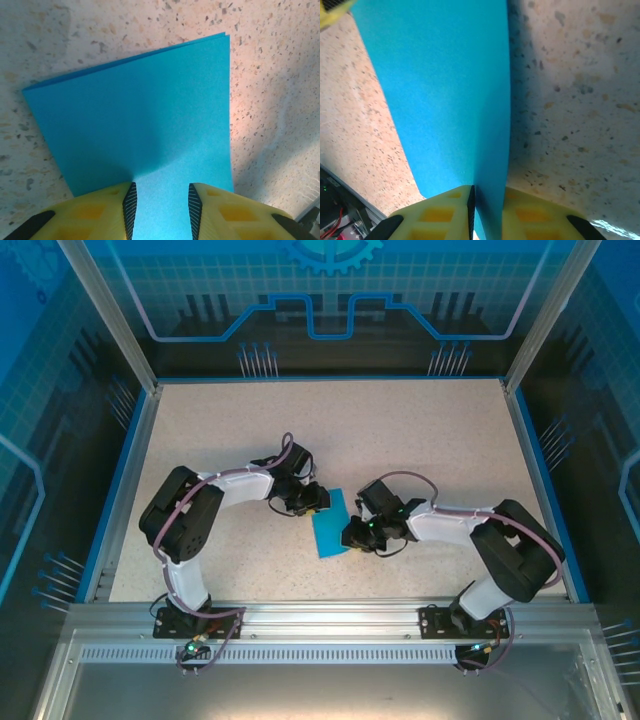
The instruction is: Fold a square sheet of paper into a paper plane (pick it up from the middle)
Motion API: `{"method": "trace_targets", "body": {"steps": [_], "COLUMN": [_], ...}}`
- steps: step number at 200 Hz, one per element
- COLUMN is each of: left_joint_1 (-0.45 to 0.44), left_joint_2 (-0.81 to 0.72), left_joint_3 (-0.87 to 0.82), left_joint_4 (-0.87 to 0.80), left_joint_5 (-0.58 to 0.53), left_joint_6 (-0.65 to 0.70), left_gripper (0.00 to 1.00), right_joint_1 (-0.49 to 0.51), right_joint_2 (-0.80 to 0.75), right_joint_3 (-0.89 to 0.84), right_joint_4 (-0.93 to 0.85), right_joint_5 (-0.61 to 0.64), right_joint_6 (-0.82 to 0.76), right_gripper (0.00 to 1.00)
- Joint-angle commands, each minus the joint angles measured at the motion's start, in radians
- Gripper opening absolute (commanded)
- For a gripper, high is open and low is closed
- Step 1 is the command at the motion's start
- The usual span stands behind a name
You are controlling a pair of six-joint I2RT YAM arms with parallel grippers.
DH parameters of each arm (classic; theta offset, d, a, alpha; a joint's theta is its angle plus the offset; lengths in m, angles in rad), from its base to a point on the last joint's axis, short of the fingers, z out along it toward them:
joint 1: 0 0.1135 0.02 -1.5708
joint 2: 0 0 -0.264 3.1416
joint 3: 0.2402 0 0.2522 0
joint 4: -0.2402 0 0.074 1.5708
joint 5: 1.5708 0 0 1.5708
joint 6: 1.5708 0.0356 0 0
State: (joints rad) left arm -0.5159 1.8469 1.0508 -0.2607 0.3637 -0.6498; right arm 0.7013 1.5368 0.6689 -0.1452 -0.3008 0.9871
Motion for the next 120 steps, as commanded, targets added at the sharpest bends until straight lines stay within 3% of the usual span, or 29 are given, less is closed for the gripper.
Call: {"method": "trace_targets", "body": {"steps": [1, 64, 95, 120], "left_joint_1": [0.003, 0.004, 0.003, 0.002], "left_joint_2": [0.012, 0.023, 0.026, 0.029], "left_joint_3": [0.003, -0.003, -0.007, -0.012], "left_joint_4": [-0.038, -0.034, -0.029, -0.021], "left_joint_5": [-0.021, -0.026, -0.025, -0.023], "left_joint_6": [0.025, 0.027, 0.024, 0.021], "left_gripper": [0.34, 0.34, 0.34, 0.33], "right_joint_1": [0.000, 0.000, 0.000, 0.005], "right_joint_2": [-0.039, -0.107, -0.122, -0.111], "right_joint_3": [-0.032, -0.063, -0.066, -0.052], "right_joint_4": [0.028, -0.016, 0.013, 0.065], "right_joint_5": [0.024, 0.054, 0.030, 0.007], "right_joint_6": [0.067, 0.130, 0.136, 0.124], "right_gripper": [0.18, 0.18, 0.07, 0.06]}}
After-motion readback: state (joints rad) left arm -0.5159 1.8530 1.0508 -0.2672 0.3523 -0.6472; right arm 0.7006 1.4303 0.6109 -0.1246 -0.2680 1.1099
